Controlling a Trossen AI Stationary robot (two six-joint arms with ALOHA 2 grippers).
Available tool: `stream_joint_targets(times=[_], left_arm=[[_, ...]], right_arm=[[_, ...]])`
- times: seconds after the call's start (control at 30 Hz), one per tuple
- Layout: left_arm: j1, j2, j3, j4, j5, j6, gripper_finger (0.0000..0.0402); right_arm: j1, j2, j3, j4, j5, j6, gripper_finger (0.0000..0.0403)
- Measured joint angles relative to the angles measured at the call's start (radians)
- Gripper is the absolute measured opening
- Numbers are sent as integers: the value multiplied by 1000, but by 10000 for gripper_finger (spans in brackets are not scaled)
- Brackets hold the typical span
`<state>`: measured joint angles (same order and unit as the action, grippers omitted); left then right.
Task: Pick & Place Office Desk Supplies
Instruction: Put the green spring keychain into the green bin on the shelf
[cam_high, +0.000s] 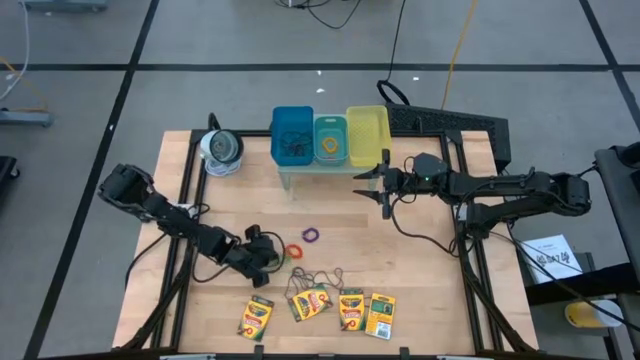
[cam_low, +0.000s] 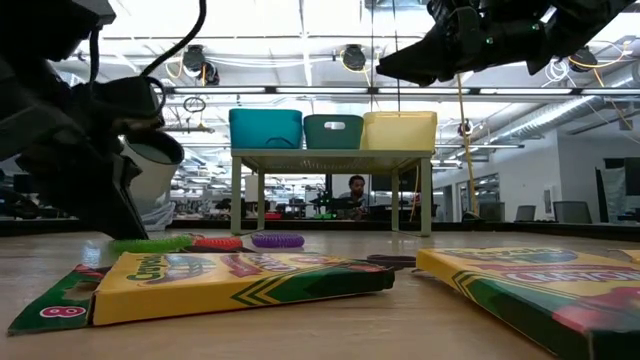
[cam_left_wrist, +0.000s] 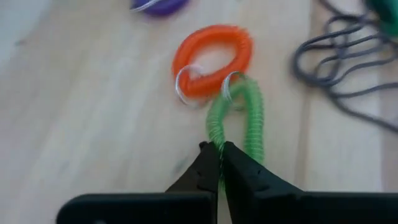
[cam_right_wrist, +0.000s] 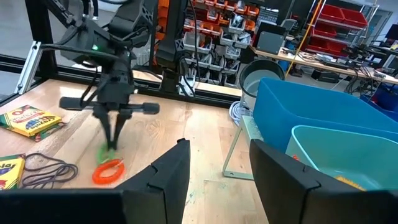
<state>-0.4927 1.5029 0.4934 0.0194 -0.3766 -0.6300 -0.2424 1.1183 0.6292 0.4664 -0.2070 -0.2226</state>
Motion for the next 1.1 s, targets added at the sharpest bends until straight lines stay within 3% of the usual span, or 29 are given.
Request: stream_joint_targets(times=[0.17,0.47,0.7,0.87,1.1], left_arm=[[0,-96,0,27,-94,67,12],[39,-174,2,230,-279,388,18],[152,-174,2,435,-269,678,12],[234,-174,3,568,-165,853,16],[308,-168,58,590,-68,977,17]], right_arm=[[0,0,0,0,0,15,155],[0,0,0,-3,-3,57,155],[2,2,0,-22,-4,133,155],[2,37,1,-22,-4,230,156],[13,132,1,33,-8,330,187]])
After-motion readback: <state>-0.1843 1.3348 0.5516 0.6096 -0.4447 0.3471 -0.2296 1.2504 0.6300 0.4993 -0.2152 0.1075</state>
